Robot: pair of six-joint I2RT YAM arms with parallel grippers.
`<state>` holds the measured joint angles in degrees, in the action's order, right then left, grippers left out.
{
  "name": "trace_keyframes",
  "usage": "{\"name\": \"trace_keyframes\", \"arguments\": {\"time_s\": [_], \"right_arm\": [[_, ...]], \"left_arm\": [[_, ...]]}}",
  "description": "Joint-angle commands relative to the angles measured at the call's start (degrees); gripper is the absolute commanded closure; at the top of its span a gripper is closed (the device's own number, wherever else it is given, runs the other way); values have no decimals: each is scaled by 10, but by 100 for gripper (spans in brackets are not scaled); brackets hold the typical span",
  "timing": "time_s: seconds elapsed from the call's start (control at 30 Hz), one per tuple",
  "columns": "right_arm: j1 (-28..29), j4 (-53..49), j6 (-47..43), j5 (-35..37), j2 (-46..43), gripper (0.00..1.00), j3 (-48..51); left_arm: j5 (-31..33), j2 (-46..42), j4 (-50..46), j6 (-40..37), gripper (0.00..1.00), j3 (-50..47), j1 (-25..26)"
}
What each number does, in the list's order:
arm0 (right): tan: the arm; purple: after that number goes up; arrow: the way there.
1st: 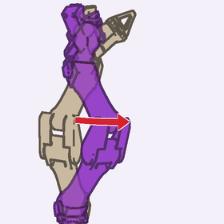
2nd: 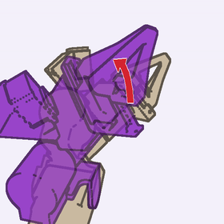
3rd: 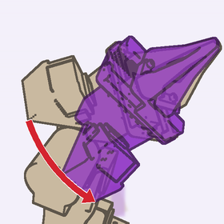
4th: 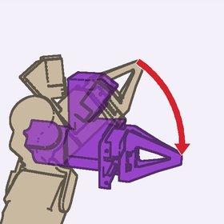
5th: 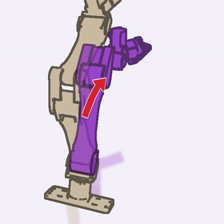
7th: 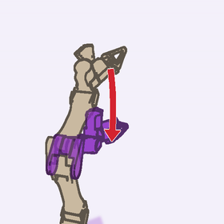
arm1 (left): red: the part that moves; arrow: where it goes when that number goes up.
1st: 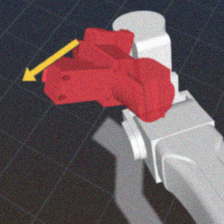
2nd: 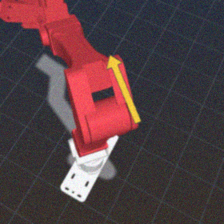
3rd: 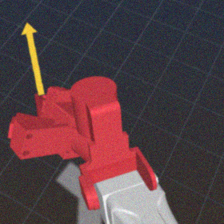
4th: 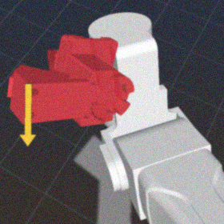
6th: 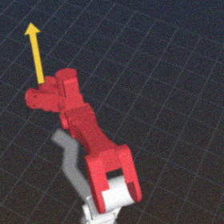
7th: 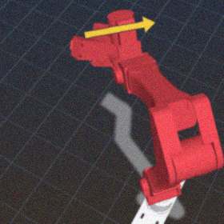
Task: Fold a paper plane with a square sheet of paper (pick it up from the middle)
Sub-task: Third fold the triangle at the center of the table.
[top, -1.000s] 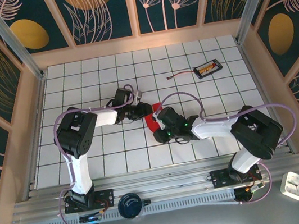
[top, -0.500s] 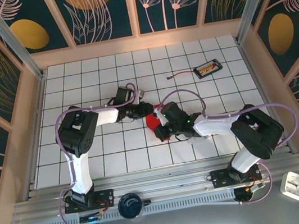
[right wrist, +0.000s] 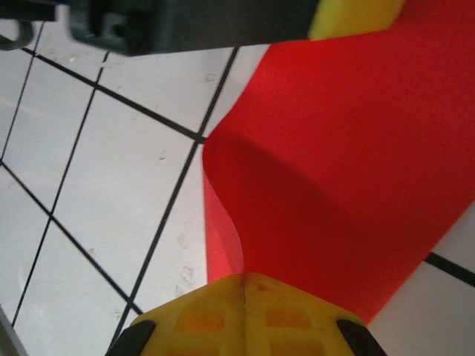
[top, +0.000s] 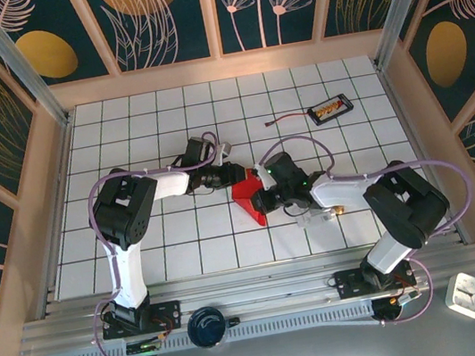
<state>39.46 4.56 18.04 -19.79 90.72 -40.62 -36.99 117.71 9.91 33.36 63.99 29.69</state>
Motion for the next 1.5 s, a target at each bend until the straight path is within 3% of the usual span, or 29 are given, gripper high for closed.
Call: {"name": "trace_keyframes", "arguments": {"time_s": [0.0, 0.63, 1.47], "right_arm": [[-14, -26, -13, -10, 18, 100, -24], [-36, -58, -36, -7, 63, 100, -62], [-41, -73, -38, 10, 59, 100, -50]], "left_arm": [[22, 24, -59, -14, 70, -7, 8], [30, 16, -60, -17, 70, -11, 8], [36, 17, -65, -20, 69, -11, 7]]}}
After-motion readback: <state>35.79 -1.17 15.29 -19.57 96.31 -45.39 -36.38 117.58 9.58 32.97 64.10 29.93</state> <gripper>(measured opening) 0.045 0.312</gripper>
